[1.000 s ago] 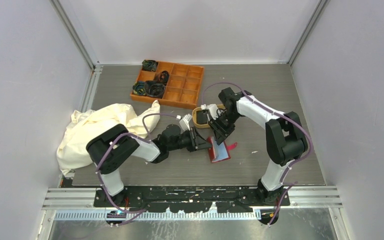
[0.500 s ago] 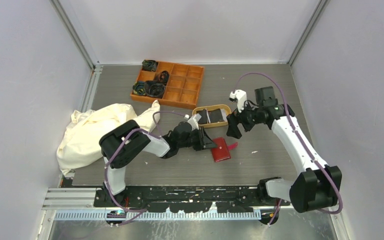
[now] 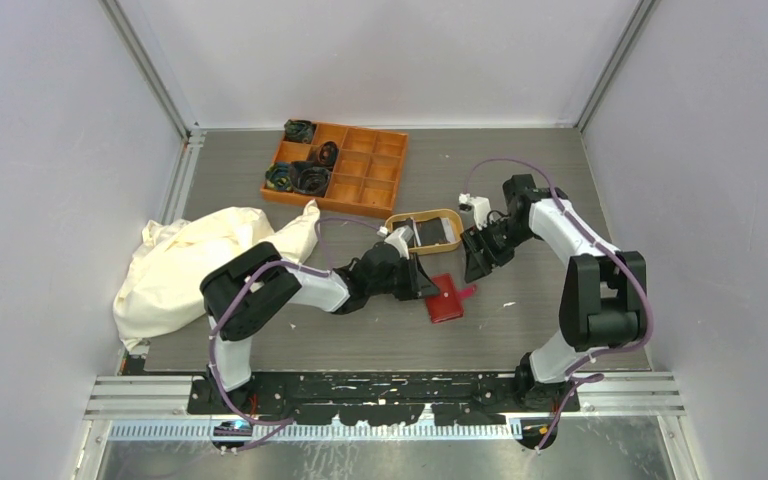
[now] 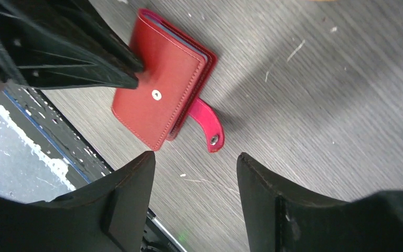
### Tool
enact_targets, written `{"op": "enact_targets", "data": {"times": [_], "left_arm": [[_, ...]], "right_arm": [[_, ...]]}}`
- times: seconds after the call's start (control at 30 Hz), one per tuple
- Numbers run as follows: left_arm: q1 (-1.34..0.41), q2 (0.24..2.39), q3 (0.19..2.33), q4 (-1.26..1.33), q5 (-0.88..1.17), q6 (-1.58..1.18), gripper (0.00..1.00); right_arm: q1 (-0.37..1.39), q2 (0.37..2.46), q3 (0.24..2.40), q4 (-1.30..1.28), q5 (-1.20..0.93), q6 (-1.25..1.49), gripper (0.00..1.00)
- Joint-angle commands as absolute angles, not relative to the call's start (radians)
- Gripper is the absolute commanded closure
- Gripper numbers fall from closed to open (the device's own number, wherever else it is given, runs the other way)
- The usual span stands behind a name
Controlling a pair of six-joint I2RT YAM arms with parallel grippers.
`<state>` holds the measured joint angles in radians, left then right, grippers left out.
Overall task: Put the credit cards into the card holder
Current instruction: Close the card holder at the center of the board.
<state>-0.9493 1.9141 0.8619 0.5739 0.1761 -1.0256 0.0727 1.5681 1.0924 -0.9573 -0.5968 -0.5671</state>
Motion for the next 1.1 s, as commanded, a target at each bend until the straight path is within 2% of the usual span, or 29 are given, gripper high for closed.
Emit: {"op": "enact_targets", "data": {"times": [0.0,0.3,0.47,0.57,0.7,0.77,1.07], "left_arm": [[-0.959,1.916,0.861,0.472,0.102,-0.982,0.83],[-0.965,1.922,0.864,0.492,0.102,-0.985,0.83],[-0.966,1.915,0.859,0.494,0.103,-0.983,0.83],[-0.966,1.906,0.856,0.493,0.1,-0.979,0.83],[-0.966,1.897,0.856,0.486,0.097,-0.97,0.83],[-0.966,1.892,0.855,0.483,0.099,-0.964,0.82],[-0.965,1.862,0.814,0.514,0.117,-0.969,0.81]], "right_arm": [[0.073,1.609,1.125,-1.02,-0.519,-0.562,0.38],[0.096,1.677,1.112,-0.965,-0.491,-0.499,0.49],[0.123,1.726,1.126,-0.962,-0.452,-0.48,0.59],[0.127,1.745,1.138,-0.975,-0.444,-0.476,0.69],[0.135,1.743,1.148,-0.985,-0.451,-0.479,0.91],[0.145,1.73,1.157,-0.979,-0.449,-0.483,0.98],[0.37,1.654,1.196,-0.88,-0.399,-0.582,0.99]]}}
